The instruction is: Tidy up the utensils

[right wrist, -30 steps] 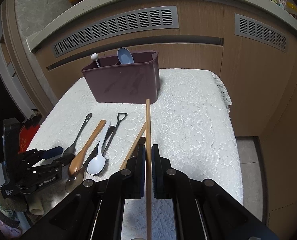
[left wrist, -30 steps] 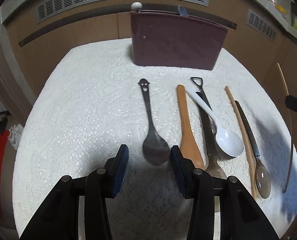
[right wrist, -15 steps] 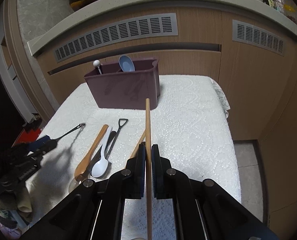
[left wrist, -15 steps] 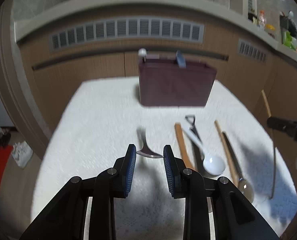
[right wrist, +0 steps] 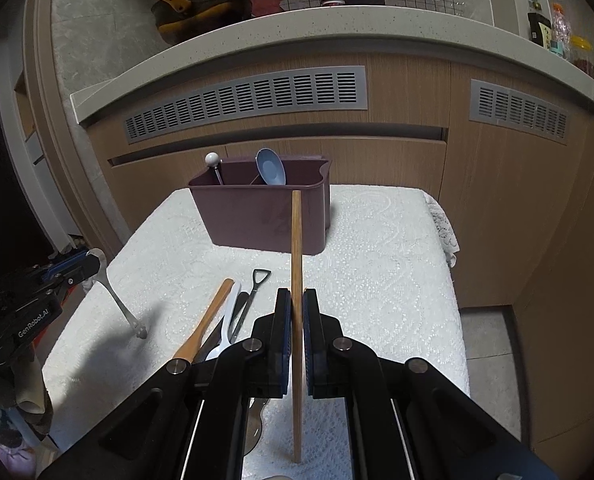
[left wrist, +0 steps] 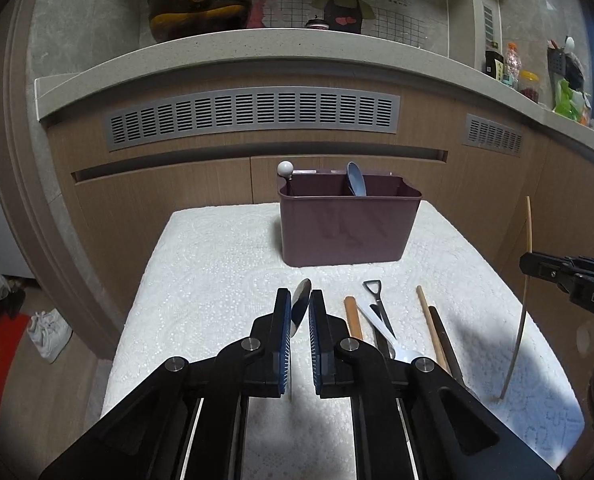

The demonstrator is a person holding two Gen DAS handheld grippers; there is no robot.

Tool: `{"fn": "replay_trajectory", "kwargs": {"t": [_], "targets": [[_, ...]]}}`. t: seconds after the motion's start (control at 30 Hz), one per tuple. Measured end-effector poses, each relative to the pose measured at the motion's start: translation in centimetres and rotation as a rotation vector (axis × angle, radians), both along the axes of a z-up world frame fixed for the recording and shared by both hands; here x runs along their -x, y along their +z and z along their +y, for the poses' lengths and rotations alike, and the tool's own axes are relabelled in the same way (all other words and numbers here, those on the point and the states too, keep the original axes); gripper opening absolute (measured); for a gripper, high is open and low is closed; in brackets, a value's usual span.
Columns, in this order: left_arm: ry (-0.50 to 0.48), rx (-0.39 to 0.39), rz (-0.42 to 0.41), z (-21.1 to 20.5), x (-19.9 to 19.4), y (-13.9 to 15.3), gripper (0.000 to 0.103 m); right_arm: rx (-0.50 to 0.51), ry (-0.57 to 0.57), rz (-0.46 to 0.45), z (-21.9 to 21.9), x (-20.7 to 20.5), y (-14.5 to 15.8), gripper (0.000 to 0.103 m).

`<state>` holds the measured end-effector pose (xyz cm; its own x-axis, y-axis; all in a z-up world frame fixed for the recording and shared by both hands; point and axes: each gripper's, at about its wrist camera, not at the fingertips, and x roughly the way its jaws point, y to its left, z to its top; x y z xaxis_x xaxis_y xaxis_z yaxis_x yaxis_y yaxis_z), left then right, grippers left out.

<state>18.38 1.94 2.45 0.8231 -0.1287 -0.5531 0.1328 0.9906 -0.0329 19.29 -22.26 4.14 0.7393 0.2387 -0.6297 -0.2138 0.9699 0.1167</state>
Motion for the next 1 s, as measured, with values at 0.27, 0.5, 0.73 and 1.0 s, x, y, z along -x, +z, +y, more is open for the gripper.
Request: {"fn": "replay_trajectory", "kwargs": {"t": [0.27, 0.5, 0.73, 1.0], "targets": [[0.022, 0.013, 0.033, 1.4, -0.4, -0.4, 0.009, -0.002, -0.002, 0.018, -0.1, -0.3, -0.5, 0.006], [0.053, 0.009, 0.102, 2.4, -1.7, -1.5, 0.011, 0.008, 0.001, 0.014, -0.1, -0.1, -0.3, 0.006], [0.146, 0.073, 0.347, 4.9, -9.1, -6.1, 0.045, 0.001, 0.000, 0.020, 0.0, -0.7, -0.7, 0.006], [0.255, 0.016, 0.453, 4.9, -15.4, -9.6, 0.045, 0.014, 0.008, 0.034, 0.3, -1.8, -1.4, 0.006]]}}
